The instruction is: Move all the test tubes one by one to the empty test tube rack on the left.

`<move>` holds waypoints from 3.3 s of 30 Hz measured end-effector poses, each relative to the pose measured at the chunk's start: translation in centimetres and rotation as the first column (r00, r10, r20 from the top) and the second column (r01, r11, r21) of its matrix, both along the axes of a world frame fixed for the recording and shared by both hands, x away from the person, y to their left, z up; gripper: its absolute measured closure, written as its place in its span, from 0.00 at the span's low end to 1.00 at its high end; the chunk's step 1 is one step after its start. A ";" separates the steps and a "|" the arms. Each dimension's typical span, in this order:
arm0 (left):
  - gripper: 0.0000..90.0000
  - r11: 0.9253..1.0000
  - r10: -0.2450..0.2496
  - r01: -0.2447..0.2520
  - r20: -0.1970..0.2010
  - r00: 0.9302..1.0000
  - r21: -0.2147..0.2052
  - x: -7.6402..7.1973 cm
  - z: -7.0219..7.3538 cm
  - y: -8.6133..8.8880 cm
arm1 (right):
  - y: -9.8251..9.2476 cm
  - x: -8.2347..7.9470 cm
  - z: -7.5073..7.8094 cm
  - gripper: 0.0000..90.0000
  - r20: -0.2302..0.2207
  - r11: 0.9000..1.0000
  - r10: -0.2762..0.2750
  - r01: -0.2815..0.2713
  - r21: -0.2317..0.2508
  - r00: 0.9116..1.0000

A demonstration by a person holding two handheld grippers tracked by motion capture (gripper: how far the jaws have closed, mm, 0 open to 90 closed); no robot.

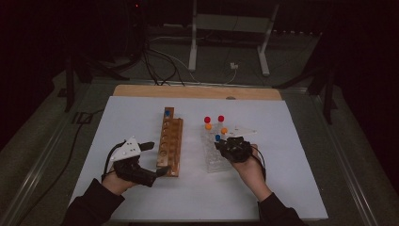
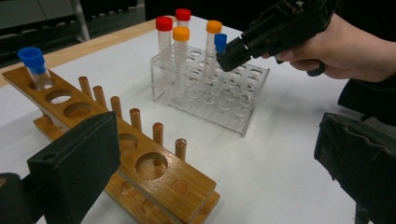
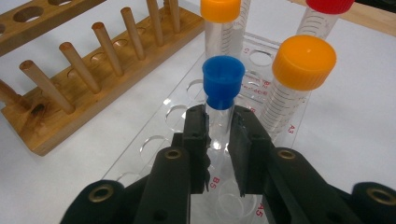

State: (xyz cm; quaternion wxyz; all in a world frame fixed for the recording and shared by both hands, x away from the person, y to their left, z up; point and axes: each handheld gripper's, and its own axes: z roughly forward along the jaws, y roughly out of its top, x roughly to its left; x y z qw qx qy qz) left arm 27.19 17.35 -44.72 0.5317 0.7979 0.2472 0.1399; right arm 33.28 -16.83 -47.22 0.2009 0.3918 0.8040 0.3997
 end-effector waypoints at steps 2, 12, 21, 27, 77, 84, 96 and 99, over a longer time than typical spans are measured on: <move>0.01 1.000 -0.003 0.003 -0.006 1.000 0.004 0.0 -0.1 0.0 | 0.1 -0.1 0.0 0.86 0.006 1.000 0.003 -0.003 -0.008 1.000; 0.01 1.000 -0.017 0.017 -0.014 1.000 0.016 0.0 0.0 -0.1 | -0.3 -0.9 1.4 0.86 0.050 1.000 0.004 -0.005 0.013 0.999; 0.01 0.999 -0.032 0.033 -0.017 0.999 0.020 -0.1 0.1 -0.3 | -0.7 -2.1 3.4 0.86 0.119 0.999 0.009 -0.014 0.036 0.993; 0.01 0.999 -0.035 0.036 -0.016 0.999 0.022 -0.2 0.2 -0.4 | -0.6 -3.1 4.5 0.86 0.163 0.998 0.018 -0.027 0.051 0.987; 0.27 0.988 -0.157 0.157 0.027 0.987 0.017 -1.9 2.0 -4.6 | 6.7 -8.5 2.3 0.86 0.047 0.929 0.369 -0.370 0.014 0.928; 0.52 0.985 -0.173 0.173 0.030 0.984 0.024 -1.6 1.8 -5.3 | 6.7 -8.5 2.4 0.86 0.048 0.927 0.375 -0.376 0.012 0.926; 0.75 0.979 -0.194 0.193 0.024 0.981 0.061 -1.1 1.3 -6.1 | 6.5 -8.5 2.6 0.86 0.049 0.926 0.377 -0.378 0.020 0.925; 0.80 0.979 -0.198 0.196 0.018 0.980 0.057 -1.0 1.2 -6.0 | 6.5 -8.5 2.7 0.86 0.051 0.926 0.375 -0.377 0.018 0.925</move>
